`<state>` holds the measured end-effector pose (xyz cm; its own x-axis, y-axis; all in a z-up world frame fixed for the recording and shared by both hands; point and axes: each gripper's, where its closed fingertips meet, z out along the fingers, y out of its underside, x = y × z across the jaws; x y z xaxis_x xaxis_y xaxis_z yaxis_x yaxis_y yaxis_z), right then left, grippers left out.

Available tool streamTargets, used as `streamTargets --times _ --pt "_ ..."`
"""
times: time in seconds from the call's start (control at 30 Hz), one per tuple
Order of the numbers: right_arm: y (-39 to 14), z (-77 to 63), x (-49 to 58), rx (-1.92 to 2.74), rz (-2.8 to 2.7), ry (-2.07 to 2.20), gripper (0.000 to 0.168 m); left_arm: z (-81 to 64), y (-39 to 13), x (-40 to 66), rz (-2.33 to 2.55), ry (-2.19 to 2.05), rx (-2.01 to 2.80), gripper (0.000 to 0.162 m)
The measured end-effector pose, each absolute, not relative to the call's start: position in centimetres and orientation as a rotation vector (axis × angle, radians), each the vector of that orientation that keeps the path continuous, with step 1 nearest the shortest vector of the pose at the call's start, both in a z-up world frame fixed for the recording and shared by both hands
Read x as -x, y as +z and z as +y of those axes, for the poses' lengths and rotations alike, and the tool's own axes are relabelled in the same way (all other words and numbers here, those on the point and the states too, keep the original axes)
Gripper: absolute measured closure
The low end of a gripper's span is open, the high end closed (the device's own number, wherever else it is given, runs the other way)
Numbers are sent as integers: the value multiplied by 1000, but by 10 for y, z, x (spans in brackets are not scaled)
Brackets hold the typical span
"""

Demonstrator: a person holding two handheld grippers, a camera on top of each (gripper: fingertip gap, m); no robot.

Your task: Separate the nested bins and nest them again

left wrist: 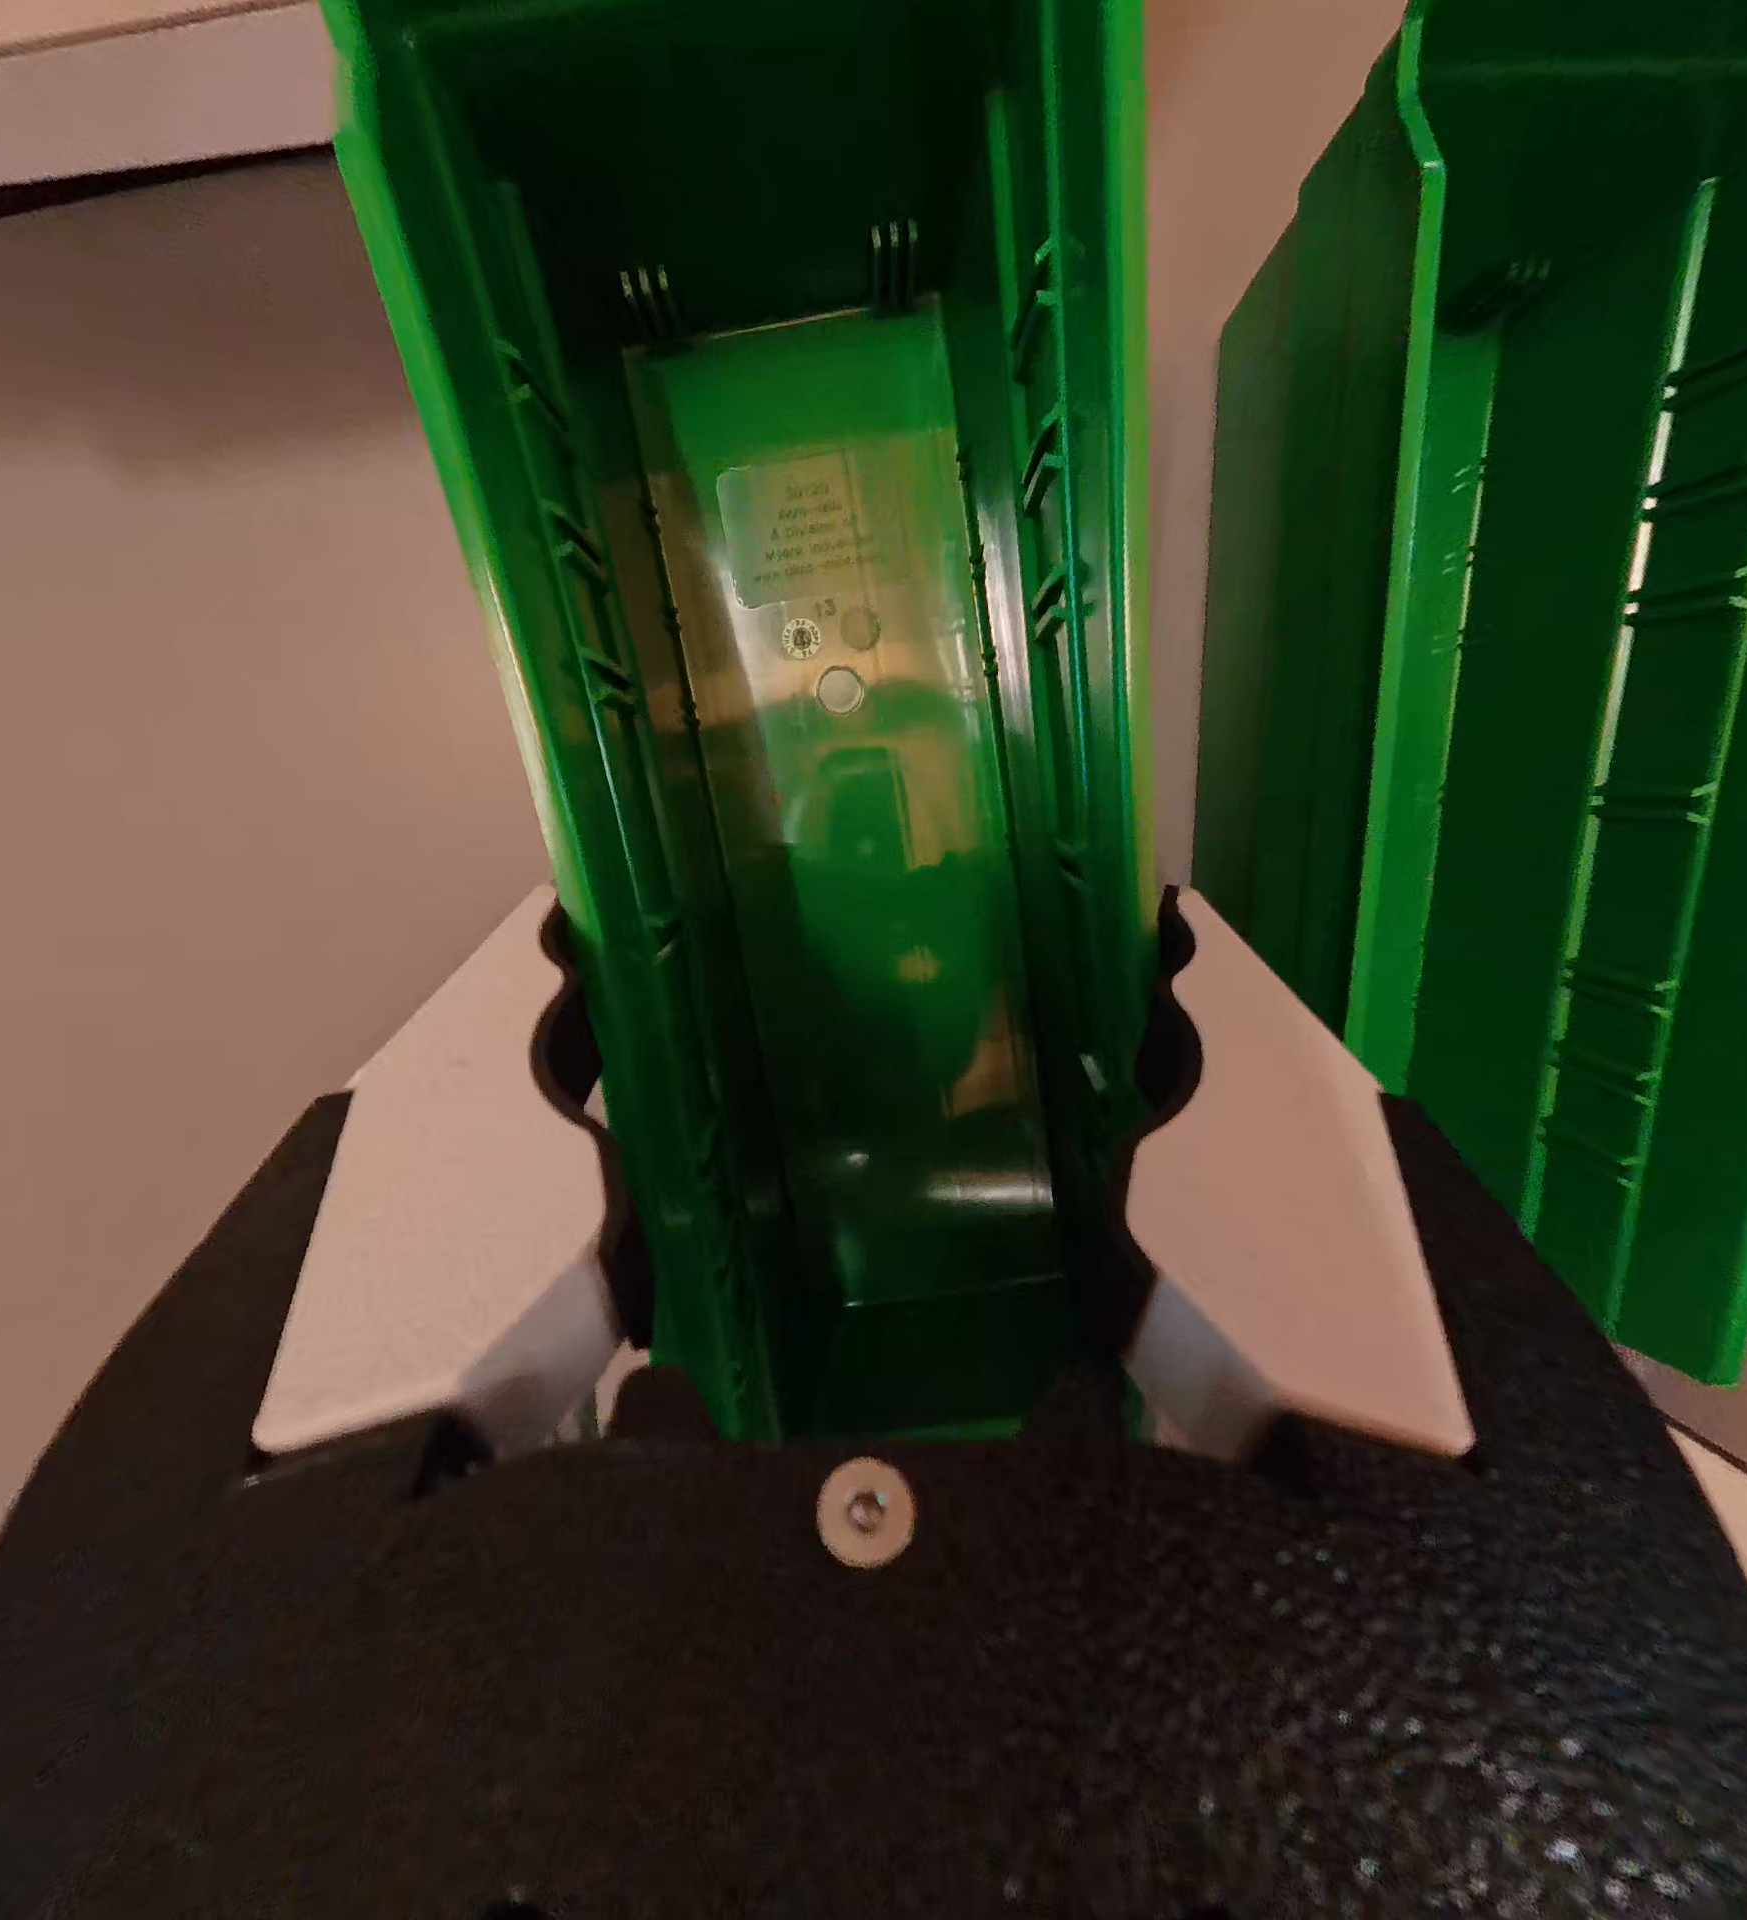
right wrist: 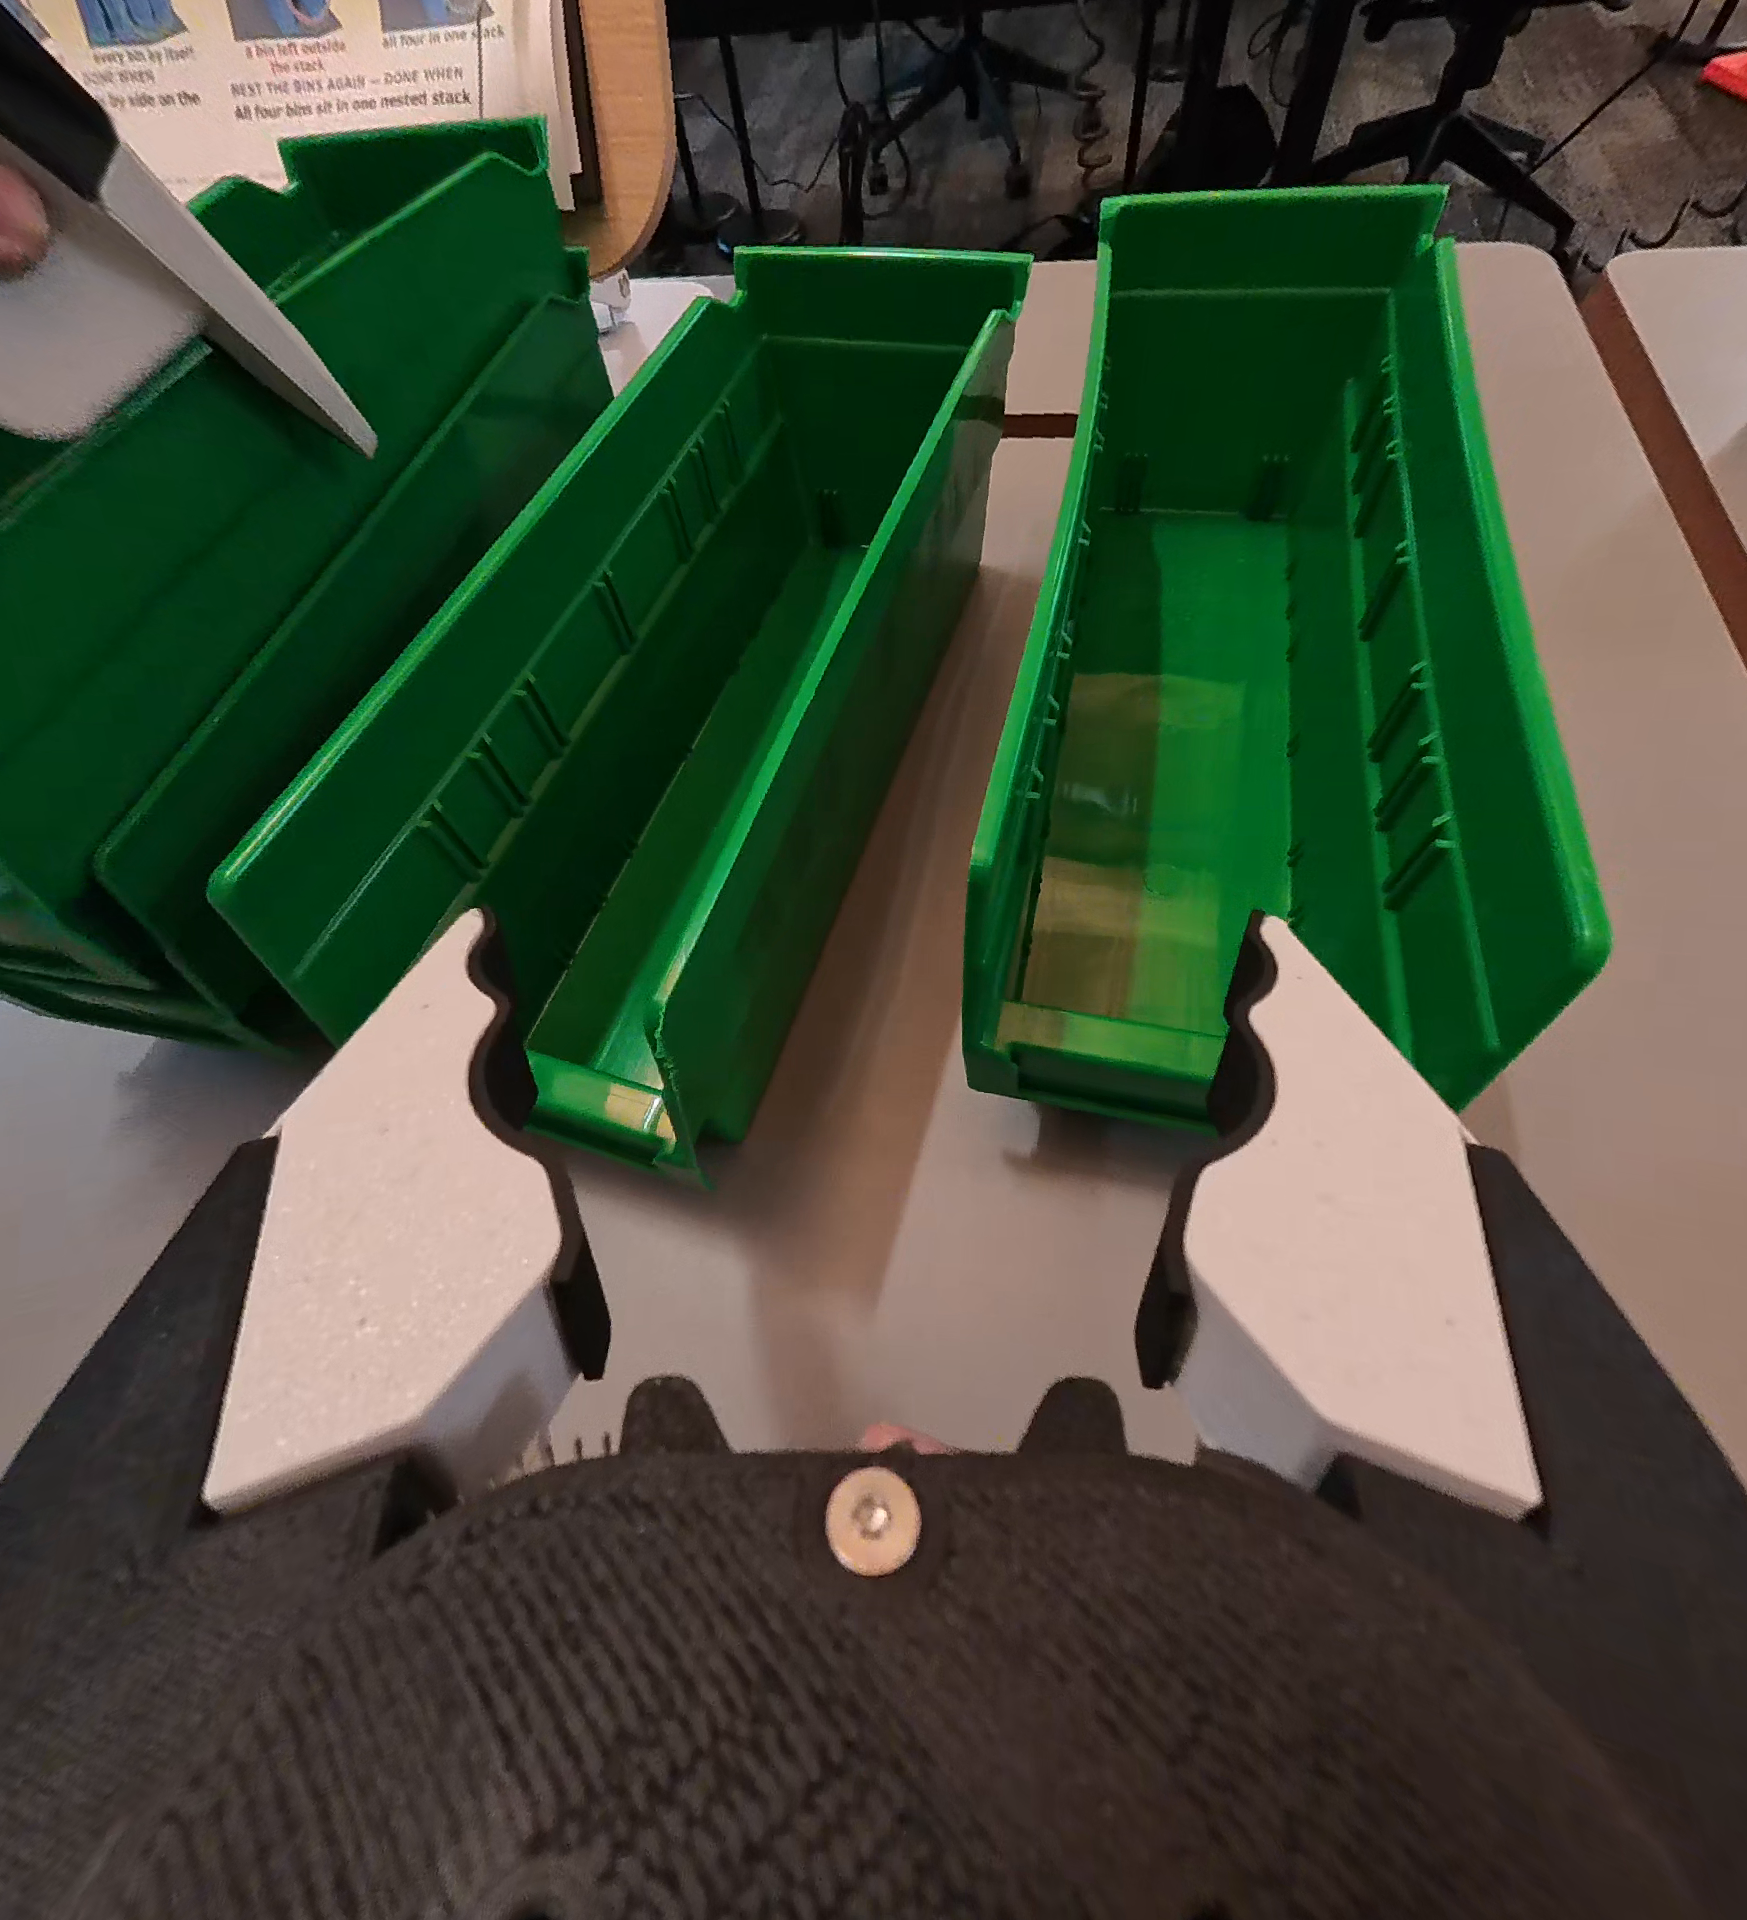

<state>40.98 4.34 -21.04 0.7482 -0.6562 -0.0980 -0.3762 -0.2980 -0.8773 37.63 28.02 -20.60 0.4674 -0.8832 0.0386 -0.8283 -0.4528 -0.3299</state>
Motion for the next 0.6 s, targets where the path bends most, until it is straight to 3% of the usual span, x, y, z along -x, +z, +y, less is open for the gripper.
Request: streamTargets --times 0.6 --pt "-208 43 -409 1917 787 -342 35 279 -220 -374 1481 -261 2432 44"
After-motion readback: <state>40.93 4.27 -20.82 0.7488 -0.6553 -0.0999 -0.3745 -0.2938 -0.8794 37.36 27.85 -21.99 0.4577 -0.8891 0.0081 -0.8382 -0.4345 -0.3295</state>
